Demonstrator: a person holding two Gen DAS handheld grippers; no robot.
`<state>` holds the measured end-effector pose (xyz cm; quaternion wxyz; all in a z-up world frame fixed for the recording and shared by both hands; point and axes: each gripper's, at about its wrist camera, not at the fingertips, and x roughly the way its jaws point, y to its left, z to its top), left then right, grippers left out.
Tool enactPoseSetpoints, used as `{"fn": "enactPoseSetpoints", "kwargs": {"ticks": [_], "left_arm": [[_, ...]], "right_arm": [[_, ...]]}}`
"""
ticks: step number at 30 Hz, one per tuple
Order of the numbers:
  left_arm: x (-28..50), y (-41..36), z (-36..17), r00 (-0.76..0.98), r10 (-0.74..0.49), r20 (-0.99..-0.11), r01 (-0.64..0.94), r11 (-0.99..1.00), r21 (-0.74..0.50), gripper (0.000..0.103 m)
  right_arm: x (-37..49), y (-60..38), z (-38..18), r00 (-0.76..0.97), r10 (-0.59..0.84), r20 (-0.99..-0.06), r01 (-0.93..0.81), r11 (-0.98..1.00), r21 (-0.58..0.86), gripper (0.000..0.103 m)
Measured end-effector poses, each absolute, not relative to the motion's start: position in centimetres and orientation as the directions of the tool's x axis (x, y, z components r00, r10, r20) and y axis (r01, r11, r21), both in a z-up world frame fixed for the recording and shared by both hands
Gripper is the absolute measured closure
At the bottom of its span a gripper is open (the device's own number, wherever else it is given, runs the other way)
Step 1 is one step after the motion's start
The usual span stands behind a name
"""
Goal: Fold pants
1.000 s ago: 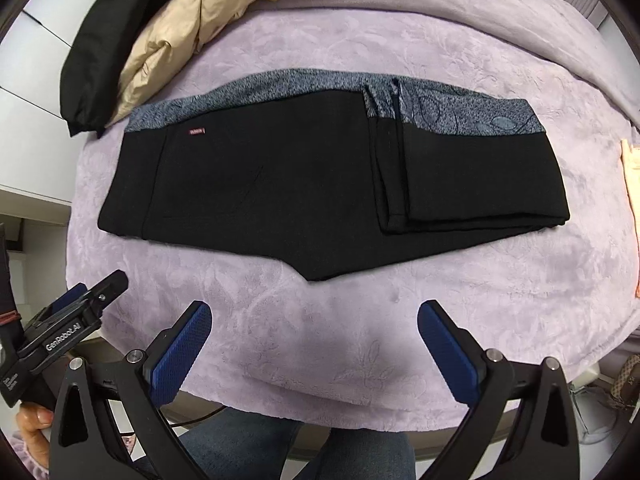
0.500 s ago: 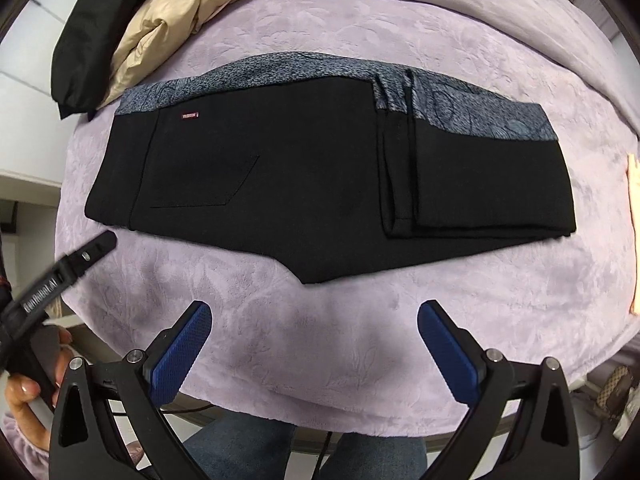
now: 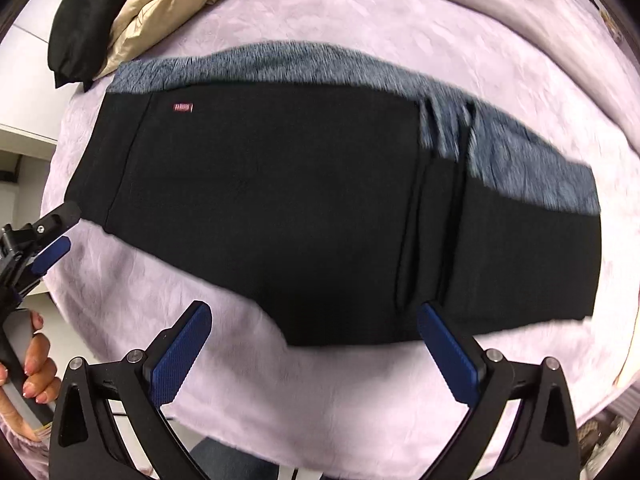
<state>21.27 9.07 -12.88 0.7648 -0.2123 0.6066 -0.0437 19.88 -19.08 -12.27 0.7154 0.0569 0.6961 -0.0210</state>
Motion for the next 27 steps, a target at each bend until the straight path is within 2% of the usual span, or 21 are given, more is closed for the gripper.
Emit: {"fn": "enactPoseSetpoints", "kwargs": {"ticks": [3,9,16,22,27], "left_arm": [[21.5,10.1,-13.6,0.279,-0.365,-0.888,-0.234,0.871,-0.432,0.0],[20.7,11.4,-16.1,0.287,-0.442,-0.85,-0.261,0.817,-0.513,0.0],[21.7,10.6,-16.5,0.311,-0.553,-0.773,-0.204,0.756,-0.622,0.0],[22.3,9.5,-17.9,0.295,-0.555,-0.778,-0.207,0.757,-0.619,0.0],[23.5,8.5,-18.7,0.281,-0.507,-0.815,-0.228,0.789,-0.57,0.0]], "right_arm": [[21.1,-19.0,-13.1,0.067,0.069,-0.995,0.103,0.992,0.076,0.0],[21.7,-18.9,-18.1,-0.017,0.072,-0.997,0.103,0.992,0.07,0.0],[21.3,-18.2,-18.4,-0.003,0.061,-0.998,0.05,0.997,0.061,0.0],[21.5,-18.6,-18.3,-0.008,0.065,-0.998,0.051,0.997,0.065,0.0],[21.1,-19.0,-18.4,-0.007,0.07,-0.998,0.052,0.996,0.069,0.0]]}}
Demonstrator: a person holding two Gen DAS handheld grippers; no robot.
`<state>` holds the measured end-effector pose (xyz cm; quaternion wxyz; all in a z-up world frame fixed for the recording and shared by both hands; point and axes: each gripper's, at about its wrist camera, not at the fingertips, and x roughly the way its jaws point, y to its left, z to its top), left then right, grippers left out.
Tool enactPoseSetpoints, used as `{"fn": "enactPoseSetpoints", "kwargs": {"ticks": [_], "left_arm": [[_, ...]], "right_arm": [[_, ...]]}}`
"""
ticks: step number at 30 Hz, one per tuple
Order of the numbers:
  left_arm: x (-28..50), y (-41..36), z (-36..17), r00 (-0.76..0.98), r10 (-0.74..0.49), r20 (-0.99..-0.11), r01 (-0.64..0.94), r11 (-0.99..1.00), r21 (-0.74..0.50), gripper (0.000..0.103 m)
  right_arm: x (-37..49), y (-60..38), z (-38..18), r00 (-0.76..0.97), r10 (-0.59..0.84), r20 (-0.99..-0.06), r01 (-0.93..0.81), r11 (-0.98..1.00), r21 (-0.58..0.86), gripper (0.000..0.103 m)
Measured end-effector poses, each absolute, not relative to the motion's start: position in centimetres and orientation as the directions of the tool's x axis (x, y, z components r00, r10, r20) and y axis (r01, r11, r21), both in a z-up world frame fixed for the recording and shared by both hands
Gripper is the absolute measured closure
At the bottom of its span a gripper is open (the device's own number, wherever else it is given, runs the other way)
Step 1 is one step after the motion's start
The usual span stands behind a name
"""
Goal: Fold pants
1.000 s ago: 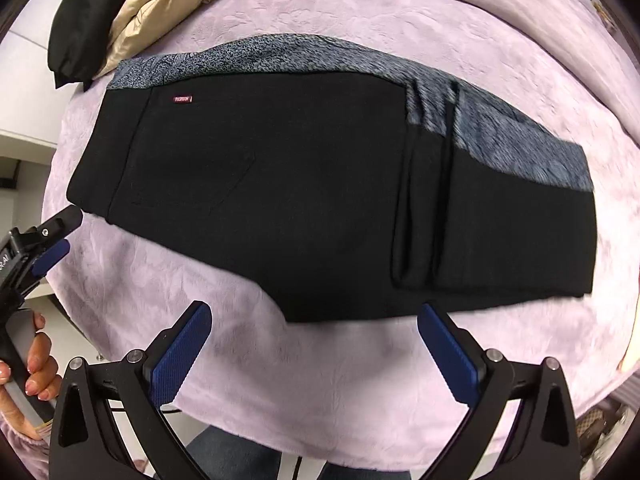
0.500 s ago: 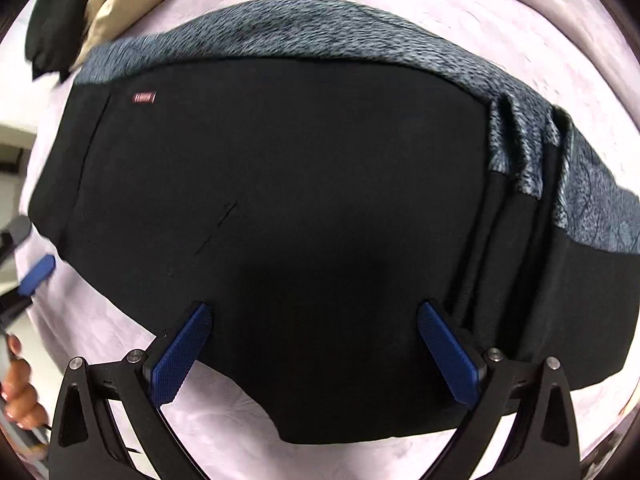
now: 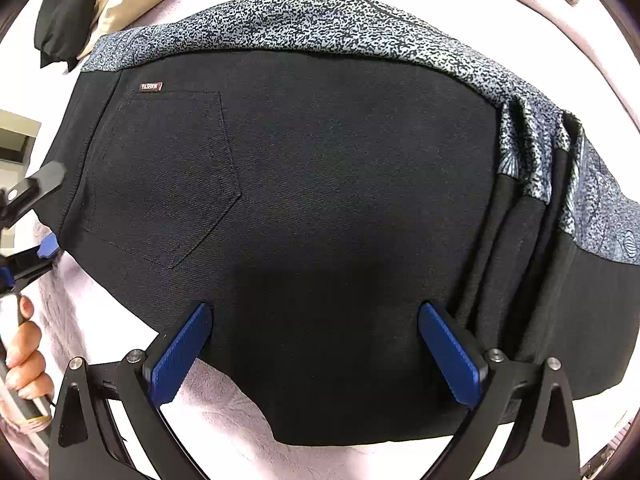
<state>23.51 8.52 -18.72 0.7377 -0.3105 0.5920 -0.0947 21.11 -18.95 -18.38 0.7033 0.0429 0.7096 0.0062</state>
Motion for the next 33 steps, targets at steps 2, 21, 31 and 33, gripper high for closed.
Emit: {"fn": "enactPoseSetpoints", "kwargs": {"ticks": [2,21,31,33], "left_arm": [[23.6,8.1,-18.3,0.293,-0.457,-0.84,-0.241,0.815,-0.527,0.014],[20.0,-4.0,-9.9,0.606,0.015,-0.795,0.298,0.923,0.244,0.065],[18.9,-5.2,-10.8,0.643,0.059,-0.763,0.335,0.875,0.35,0.065],[19.1,-5.1,-10.7,0.638,0.062,-0.767,0.324,0.882,0.342,0.065]], "right_arm": [[21.0,-19.0,-18.4,-0.007,0.072,-0.997,0.052,0.996,0.071,0.0],[27.0,-21.9,-0.1,0.244,0.453,-0.857,-0.014,0.886,0.464,0.001],[35.6,-6.1,-6.4,-0.214,0.409,-0.887,-0.238,0.859,0.453,0.001],[36.1,-4.9,-8.7,-0.281,0.351,-0.893,-0.243,0.874,0.42,0.005]]}}
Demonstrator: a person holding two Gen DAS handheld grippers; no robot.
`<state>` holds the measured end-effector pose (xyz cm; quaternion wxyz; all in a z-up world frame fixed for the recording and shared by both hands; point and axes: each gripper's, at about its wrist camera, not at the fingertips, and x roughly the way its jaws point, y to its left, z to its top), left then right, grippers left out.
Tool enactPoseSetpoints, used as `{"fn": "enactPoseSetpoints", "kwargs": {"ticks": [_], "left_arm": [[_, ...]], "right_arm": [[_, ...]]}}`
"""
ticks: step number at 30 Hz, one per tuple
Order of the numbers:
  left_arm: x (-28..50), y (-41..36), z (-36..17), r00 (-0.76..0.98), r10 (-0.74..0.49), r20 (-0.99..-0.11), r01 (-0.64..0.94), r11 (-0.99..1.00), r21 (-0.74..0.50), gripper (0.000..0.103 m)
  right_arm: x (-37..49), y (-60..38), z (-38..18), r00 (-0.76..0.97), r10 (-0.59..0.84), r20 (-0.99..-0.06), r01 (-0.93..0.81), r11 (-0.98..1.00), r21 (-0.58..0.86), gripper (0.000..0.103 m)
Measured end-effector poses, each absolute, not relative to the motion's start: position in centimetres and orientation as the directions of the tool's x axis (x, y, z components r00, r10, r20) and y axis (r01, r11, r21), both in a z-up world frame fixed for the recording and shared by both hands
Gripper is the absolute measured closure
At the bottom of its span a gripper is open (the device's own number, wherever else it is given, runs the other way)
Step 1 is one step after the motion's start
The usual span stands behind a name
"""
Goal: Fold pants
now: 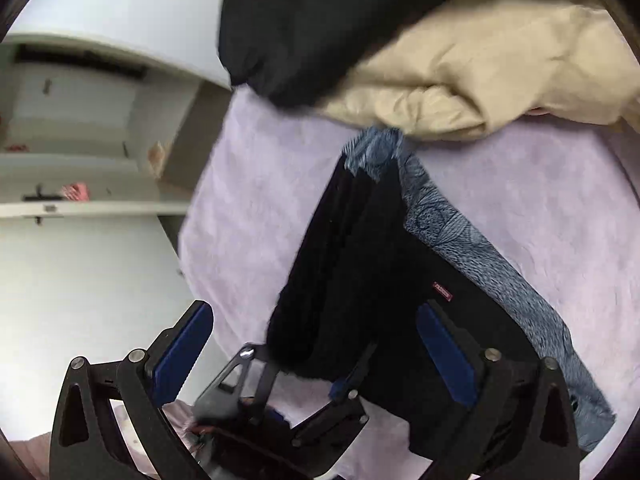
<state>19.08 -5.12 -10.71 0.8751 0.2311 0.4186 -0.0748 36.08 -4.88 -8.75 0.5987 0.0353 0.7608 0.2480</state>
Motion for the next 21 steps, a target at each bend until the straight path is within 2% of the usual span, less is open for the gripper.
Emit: {"fn": "enactPoseSetpoints", "kwargs": {"ticks": [1,2,3,5,9,15,21], "left_arm": [[19.1,-5.1,-10.7,0.637,0.063,-0.768,0.322,0.884,0.339,0.065],[19.1,-5.1,-10.7,0.634,0.062,-0.771,0.321,0.885,0.336,0.065],[19.2,-5.2,-10.6,0.623,0.055,-0.78,0.327,0.888,0.324,0.065],[19.0,-5.6,-10.0,0.629,0.045,-0.776,0.333,0.886,0.322,0.065],[18.2,-7.6,-7.3,0.66,0.005,-0.751,0.364,0.873,0.325,0.065],[16.5,-12.1,-2.2,0.682,-0.098,-0.725,0.438,0.848,0.298,0.065],[13.7,-19.6,0.7,0.665,-0.221,-0.713,0.57,0.767,0.295,0.065]], "right_arm": [[36.2,-4.8,-9.8,-0.298,0.334,-0.894,-0.229,0.885,0.406,0.022],[36.5,-4.7,-10.2,-0.312,0.332,-0.89,-0.211,0.889,0.406,0.064],[36.5,-5.2,-10.7,-0.325,0.357,-0.875,-0.173,0.888,0.427,0.08],[36.2,-6.4,-9.9,-0.287,0.385,-0.877,-0.161,0.883,0.441,0.085],[35.0,-9.7,-6.9,-0.203,0.471,-0.859,-0.166,0.848,0.504,0.085],[31.8,-18.1,-1.9,-0.04,0.632,-0.774,-0.086,0.769,0.633,0.085],[26.0,-28.5,1.7,0.157,0.706,-0.69,-0.025,0.701,0.712,0.085]]}}
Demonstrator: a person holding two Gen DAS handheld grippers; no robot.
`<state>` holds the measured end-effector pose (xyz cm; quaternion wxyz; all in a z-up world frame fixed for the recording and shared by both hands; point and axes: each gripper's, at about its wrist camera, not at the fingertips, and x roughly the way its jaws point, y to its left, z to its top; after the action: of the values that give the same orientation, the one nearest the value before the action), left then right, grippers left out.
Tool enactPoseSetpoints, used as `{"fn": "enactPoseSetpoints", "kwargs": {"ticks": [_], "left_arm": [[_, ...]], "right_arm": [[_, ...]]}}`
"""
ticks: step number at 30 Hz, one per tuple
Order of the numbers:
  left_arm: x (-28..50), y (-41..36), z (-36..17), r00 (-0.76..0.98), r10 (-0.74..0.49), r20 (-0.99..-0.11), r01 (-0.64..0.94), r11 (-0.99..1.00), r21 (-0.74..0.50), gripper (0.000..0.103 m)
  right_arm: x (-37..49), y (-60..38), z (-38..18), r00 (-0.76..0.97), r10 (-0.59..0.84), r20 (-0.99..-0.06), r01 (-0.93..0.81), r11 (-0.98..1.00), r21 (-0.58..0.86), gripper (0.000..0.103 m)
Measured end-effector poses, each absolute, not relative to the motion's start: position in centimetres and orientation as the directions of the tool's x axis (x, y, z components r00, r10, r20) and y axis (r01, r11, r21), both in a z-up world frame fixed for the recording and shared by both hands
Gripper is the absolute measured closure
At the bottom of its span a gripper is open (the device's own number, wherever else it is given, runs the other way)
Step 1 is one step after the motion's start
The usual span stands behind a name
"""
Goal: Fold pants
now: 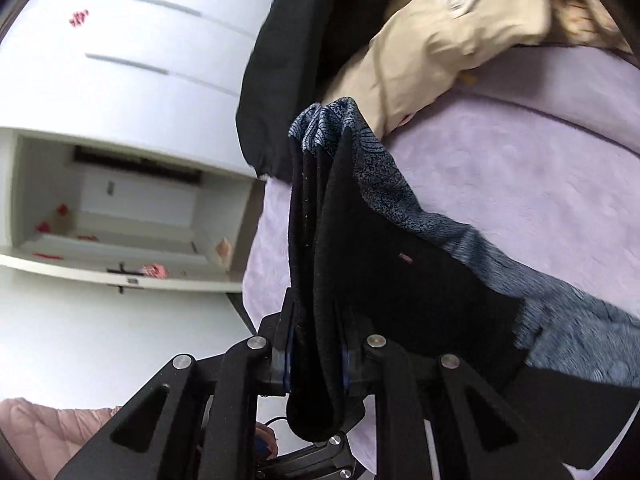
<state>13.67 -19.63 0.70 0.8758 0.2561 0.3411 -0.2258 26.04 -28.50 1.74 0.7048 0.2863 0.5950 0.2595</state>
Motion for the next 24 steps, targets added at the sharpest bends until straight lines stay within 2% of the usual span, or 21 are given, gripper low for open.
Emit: {"fn": "enactPoseSetpoints", "kwargs": {"ticks": [5,13,18,24], "left_arm": [[11.1,-26.7,0.1,0.608,-0.295,-0.737,0.681,0.671,0.293,0.065],[6.5,-36.6,-6.6,0.506,-0.3,-0.809,0.798,0.518,0.307,0.065],[5.0,-39.5,-10.9,0.468,-0.241,-0.85,0.824,0.465,0.322,0.065],[4.5,-39.0,-11.1,0.472,-0.222,-0.853,0.83,0.437,0.346,0.065]], "right_arm": [[19.9,-38.1,1.0,0.315,0.708,-0.632,0.082,0.643,0.762,0.085],[11.0,-49.2,-7.0,0.434,0.67,-0.602,0.287,0.531,0.797,0.085],[8.9,-51.2,-12.6,0.434,0.644,-0.63,0.377,0.505,0.776,0.085],[7.9,-52.3,-14.0,0.42,0.607,-0.675,0.383,0.555,0.738,0.085]]}}
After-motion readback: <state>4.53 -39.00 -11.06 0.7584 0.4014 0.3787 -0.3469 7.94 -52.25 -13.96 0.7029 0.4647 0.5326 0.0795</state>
